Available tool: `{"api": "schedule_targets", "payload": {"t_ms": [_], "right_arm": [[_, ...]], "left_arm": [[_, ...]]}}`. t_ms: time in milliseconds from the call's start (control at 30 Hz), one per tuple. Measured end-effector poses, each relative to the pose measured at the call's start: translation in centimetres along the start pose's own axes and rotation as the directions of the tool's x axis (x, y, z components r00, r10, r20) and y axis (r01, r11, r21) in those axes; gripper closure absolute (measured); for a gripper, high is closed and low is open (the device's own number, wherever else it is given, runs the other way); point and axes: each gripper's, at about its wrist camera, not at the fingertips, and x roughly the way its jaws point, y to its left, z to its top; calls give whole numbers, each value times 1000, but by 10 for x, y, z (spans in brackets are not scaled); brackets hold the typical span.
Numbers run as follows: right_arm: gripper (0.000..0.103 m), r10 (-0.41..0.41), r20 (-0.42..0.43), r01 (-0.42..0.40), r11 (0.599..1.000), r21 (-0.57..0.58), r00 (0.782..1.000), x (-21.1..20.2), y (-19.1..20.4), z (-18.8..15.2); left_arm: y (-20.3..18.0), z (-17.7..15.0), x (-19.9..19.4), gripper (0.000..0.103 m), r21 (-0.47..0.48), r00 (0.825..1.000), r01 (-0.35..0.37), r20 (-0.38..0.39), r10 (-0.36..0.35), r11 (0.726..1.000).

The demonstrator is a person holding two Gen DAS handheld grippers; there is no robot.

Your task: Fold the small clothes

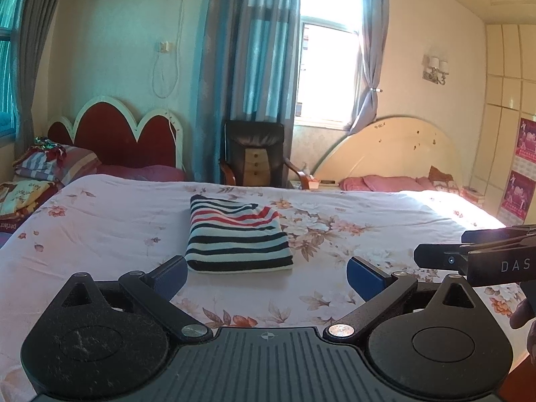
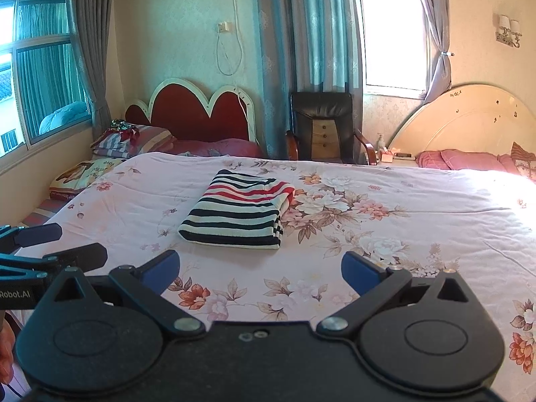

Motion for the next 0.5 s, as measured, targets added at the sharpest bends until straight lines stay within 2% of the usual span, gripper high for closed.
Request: {"api": "schedule_targets", "payload": {"t_ms": [500], "right_arm": [[1, 10, 3, -10, 1000, -6, 1000, -3, -2, 1]], "left_arm": [[-10, 2, -6, 2, 31, 1000, -11, 21, 10, 999]]}}
